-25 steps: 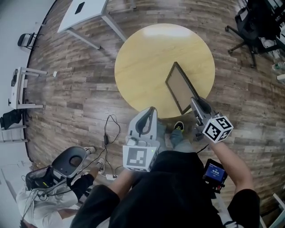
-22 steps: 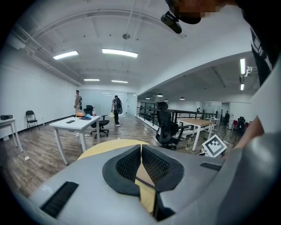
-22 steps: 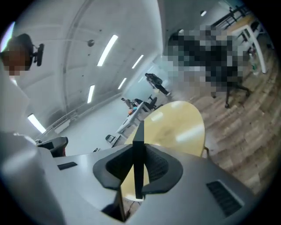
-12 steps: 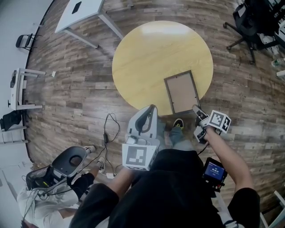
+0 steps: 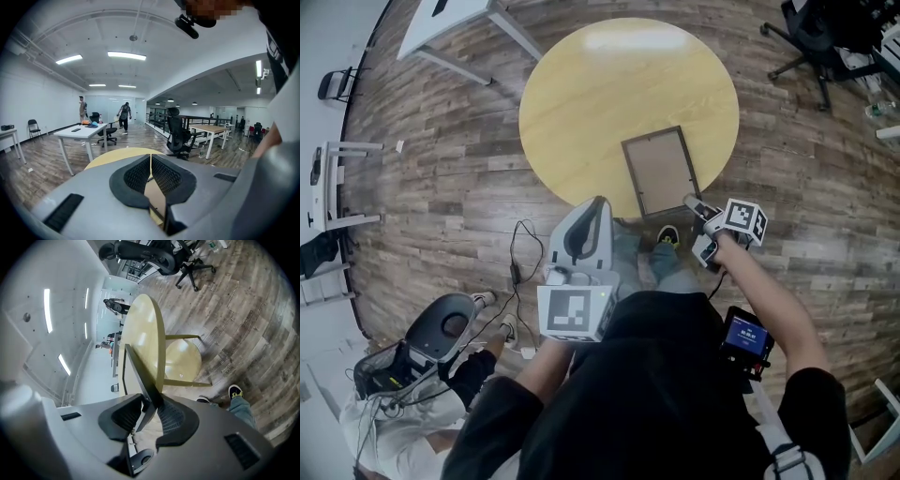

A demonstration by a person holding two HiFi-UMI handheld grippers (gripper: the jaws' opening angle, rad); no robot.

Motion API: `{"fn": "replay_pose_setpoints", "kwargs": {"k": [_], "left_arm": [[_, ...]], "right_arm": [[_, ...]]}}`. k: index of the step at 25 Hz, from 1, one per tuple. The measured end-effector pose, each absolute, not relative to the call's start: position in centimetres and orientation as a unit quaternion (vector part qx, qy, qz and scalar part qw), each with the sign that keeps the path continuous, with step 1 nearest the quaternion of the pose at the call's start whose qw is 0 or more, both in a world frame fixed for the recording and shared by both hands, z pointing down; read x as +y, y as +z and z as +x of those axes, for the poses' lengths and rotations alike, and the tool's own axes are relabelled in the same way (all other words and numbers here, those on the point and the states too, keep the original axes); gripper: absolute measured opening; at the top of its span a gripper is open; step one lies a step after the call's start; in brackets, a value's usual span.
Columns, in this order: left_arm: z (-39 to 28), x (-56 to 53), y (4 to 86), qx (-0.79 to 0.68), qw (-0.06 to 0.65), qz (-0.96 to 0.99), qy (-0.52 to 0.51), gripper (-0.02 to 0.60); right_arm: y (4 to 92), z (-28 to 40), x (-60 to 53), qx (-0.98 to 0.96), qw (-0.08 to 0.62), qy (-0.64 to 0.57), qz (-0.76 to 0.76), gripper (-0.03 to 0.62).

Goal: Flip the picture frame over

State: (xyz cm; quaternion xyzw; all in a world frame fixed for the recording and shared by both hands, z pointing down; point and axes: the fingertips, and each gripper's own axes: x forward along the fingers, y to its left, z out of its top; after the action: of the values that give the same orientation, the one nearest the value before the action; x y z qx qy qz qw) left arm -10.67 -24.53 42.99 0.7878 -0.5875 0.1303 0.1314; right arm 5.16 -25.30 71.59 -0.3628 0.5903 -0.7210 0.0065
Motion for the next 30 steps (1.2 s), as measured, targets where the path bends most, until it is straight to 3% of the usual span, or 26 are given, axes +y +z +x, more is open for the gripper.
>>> {"fn": "replay_pose_setpoints", "kwargs": {"k": [12,24,30], "left_arm": [[-9.6,-25.6,42.9,-0.575,0.132,0.796,0.136,0.029],[-9.6,-25.9,42.9,-0.574,0.131,0.797,0.135,0.029],[-9.6,-25.6,43.1,-0.572,0.122,0.800,0.139,0.029]], "right_arm": [[72.0,5.7,-25.4,0.596,-0.025,-0.709,-0.377,0.130],[70.7,5.9,-25.5,0.676,-0.162,-0.595,-0.403,0.178],[71.5,5.9,-25.0,0.668,-0.185,-0.600,-0.399,0.187]]}}
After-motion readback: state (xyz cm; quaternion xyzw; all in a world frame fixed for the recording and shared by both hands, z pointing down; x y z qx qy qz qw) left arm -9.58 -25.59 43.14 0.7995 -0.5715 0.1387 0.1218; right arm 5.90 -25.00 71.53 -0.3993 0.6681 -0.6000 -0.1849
